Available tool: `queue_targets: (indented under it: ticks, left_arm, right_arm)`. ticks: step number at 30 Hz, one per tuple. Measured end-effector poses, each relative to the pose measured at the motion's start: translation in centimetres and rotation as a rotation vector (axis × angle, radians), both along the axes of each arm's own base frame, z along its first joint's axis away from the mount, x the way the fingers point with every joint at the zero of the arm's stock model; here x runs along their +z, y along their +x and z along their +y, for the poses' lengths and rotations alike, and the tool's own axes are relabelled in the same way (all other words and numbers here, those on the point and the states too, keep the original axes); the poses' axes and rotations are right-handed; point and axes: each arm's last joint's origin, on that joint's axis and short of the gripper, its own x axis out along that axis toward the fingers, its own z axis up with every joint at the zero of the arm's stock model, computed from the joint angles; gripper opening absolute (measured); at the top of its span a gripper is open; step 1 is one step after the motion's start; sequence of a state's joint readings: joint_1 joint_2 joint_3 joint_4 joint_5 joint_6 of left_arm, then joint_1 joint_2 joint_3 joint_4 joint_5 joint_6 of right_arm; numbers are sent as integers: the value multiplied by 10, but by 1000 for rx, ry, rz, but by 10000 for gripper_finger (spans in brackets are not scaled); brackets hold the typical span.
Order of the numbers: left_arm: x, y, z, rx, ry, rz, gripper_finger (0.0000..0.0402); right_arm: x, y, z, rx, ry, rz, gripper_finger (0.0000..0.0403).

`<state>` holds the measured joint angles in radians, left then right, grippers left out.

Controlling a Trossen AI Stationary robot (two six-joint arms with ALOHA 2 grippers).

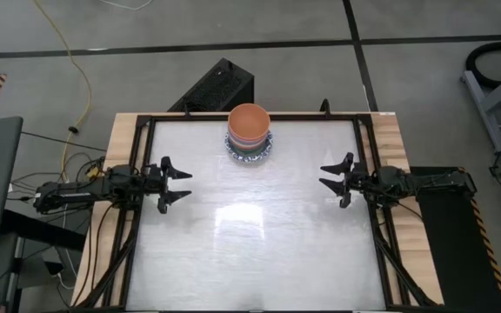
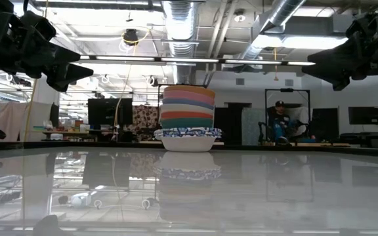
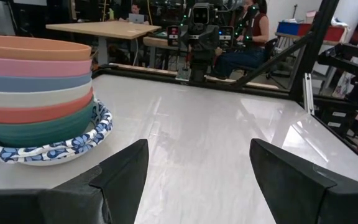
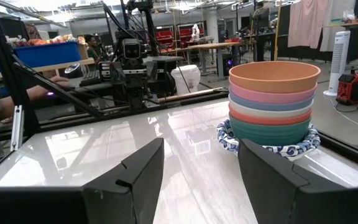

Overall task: Nest bowls inside each other
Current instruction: Return to Home Position

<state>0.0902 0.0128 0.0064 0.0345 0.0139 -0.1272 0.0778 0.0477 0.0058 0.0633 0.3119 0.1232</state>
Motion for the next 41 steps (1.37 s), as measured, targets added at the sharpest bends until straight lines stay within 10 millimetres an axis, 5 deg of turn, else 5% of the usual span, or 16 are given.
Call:
queue_targets:
  ticks: [41]
  left_arm:
    - [0,0,0,0,0,0,270]
  right_arm:
    - [0,0,0,0,0,0,225]
